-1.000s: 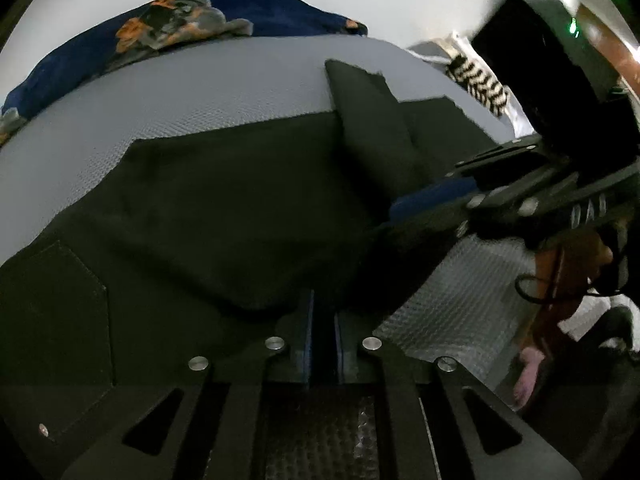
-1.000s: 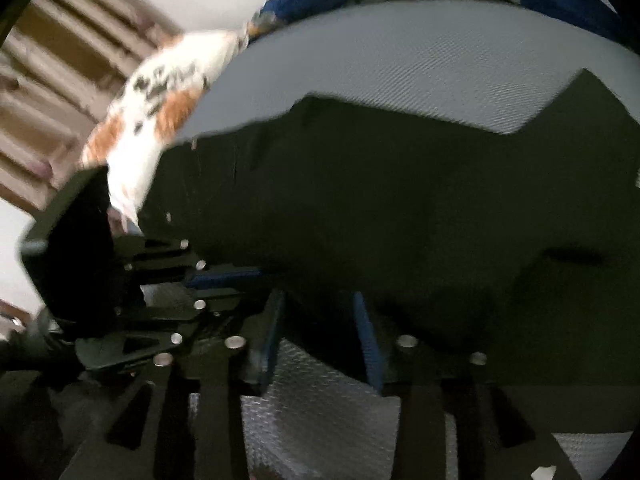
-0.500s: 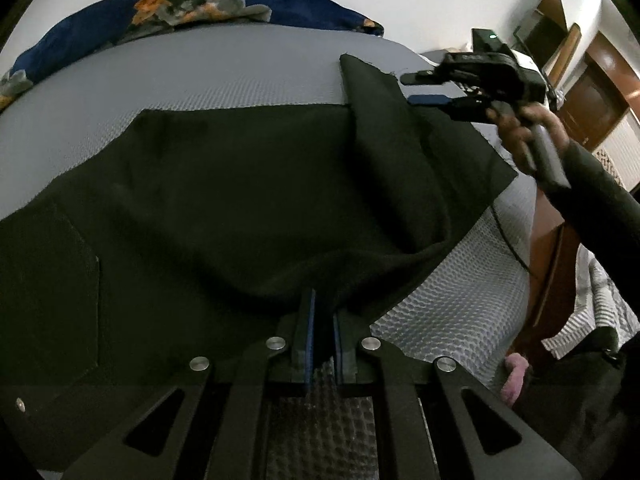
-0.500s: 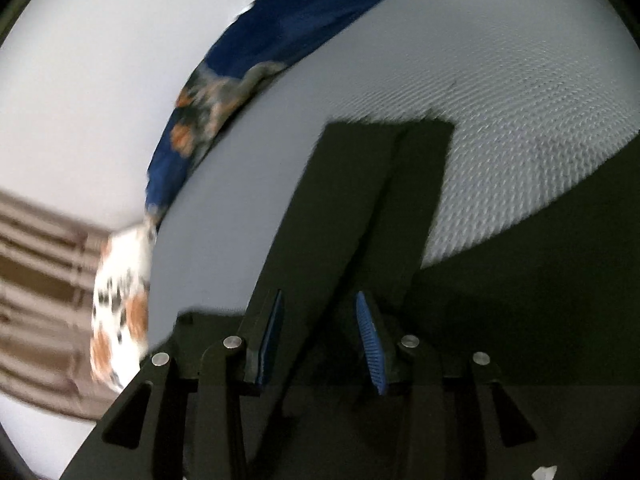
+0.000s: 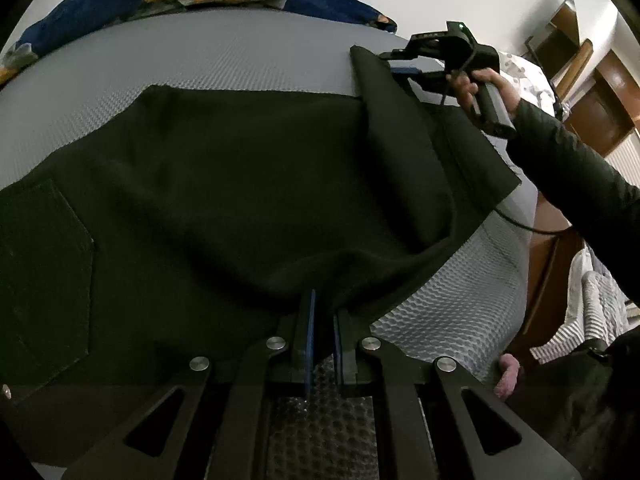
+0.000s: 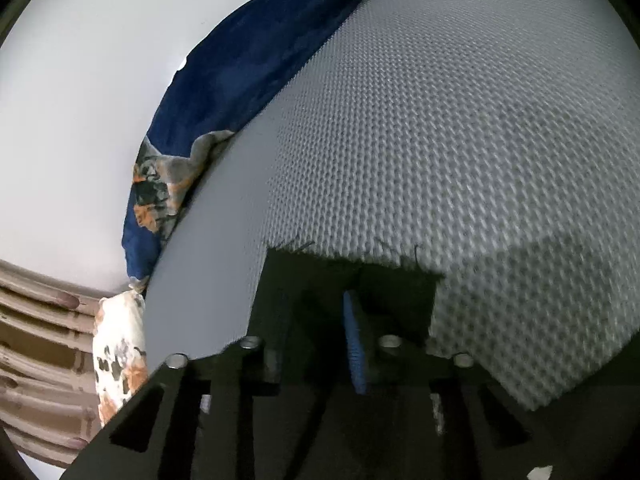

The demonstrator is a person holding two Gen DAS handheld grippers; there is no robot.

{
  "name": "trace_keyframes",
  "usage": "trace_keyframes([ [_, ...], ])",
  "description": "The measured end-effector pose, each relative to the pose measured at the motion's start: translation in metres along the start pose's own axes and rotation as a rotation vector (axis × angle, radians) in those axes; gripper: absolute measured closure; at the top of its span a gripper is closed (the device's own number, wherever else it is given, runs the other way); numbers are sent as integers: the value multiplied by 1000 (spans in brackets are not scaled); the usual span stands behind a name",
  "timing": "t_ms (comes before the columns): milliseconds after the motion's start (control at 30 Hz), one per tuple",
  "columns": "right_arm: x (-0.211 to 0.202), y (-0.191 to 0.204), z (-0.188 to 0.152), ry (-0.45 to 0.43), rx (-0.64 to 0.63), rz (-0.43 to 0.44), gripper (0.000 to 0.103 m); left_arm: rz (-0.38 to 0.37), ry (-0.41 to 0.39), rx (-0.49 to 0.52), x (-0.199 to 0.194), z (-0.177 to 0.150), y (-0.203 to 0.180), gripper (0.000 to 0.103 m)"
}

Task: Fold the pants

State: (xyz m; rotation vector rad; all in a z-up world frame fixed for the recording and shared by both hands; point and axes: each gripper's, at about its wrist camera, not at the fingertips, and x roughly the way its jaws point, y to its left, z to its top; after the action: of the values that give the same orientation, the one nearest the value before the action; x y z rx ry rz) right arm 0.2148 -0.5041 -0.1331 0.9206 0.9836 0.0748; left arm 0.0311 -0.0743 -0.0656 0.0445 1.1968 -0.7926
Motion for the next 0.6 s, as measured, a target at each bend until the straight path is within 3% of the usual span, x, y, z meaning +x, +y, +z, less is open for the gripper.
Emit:
trace_keyframes([
  [167,-15,9,2,-39,-51,-24,99,0,2,1,2,0,-2,95],
  [400,-119,-1,-25,-222,-105,-112,100,1,1,27,5,1,-2,95],
  [500,-171,-26,-59,-303,-94,-217,101,-2,2,41,7,1,-5,95],
  [600,-200,-64,-95,-329,-37,-329,101,-7,7,57,11,1,-7,94],
])
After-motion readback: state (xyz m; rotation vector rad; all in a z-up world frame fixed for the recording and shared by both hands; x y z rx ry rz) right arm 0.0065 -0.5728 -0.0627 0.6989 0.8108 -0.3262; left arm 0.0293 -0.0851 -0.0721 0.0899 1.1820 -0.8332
